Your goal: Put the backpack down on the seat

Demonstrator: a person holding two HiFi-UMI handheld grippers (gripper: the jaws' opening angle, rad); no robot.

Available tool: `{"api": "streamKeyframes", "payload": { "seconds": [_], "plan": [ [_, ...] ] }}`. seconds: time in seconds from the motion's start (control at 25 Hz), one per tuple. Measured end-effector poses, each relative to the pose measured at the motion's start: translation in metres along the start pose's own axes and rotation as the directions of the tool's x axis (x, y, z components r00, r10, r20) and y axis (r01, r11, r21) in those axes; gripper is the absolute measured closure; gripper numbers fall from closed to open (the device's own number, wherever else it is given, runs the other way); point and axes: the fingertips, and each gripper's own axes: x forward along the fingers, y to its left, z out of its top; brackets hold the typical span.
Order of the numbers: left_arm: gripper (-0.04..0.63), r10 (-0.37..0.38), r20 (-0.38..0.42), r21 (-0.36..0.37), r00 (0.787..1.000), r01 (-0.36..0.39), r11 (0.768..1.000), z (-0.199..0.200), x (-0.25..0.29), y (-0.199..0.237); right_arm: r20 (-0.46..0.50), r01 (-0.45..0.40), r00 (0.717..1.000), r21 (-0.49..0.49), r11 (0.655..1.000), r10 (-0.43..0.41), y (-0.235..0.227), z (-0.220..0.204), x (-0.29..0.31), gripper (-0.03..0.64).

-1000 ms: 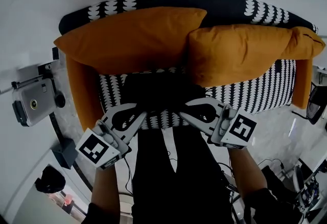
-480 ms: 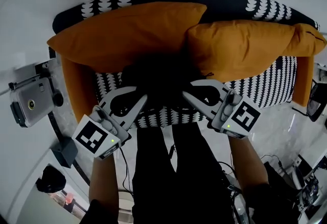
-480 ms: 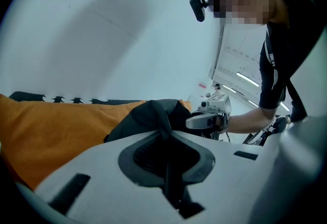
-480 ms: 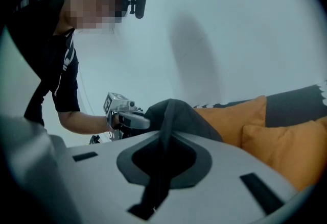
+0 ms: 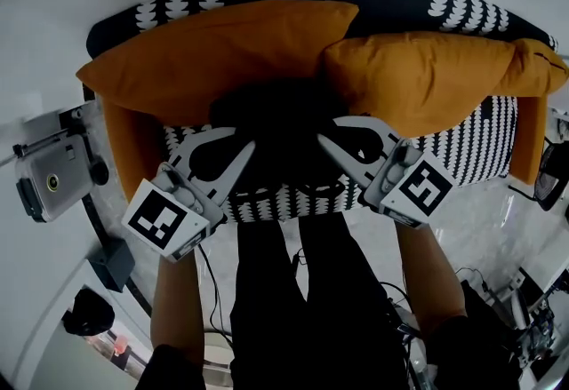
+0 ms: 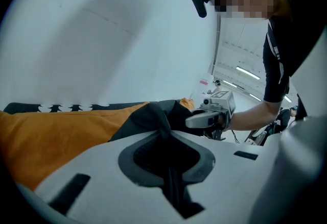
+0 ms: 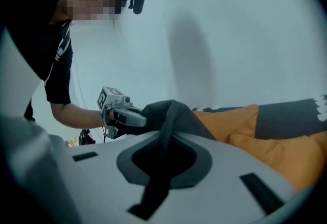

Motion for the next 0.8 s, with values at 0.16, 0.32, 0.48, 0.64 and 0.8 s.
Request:
{"api": "streamKeyframes", "payload": {
  "seconds": [0.16, 0.32, 0.48, 0.64, 0.8],
  "plan": [
    [0.558, 0.012, 0.034, -0.027, 0.999, -0.011, 1.000, 0.000, 0.003, 0.008, 0.020, 0.021, 1.000, -0.007, 1.000, -0.021, -0.011, -0.003, 0.002, 0.588],
    [0.558, 0.020, 0.037, -0.029, 0.999, -0.019, 0.999, -0.001, 0.007, 0.020, 0.019, 0.017, 1.000, -0.006, 1.000, -0.017, -0.016, -0.001, 0.011, 0.588],
    [0.558, 0.034, 0.034, -0.019, 0.999, -0.033, 0.999, -0.001, 0.010, 0.029, 0.010, 0.021, 1.000, -0.017, 1.000, -0.021, -0.022, 0.000, 0.018, 0.588],
    [0.558, 0.047, 0.034, -0.017, 0.998, -0.047, 0.999, 0.001, 0.014, 0.036, -0.015, 0.047, 0.999, -0.031, 0.998, -0.048, -0.030, -0.001, 0.020, 0.588],
    [0.558, 0.056, 0.029, -0.022, 0.998, -0.056, 0.998, -0.001, 0.020, 0.050, -0.009, 0.059, 0.998, -0.027, 0.998, -0.059, -0.043, -0.004, 0.028, 0.588]
  ]
}}
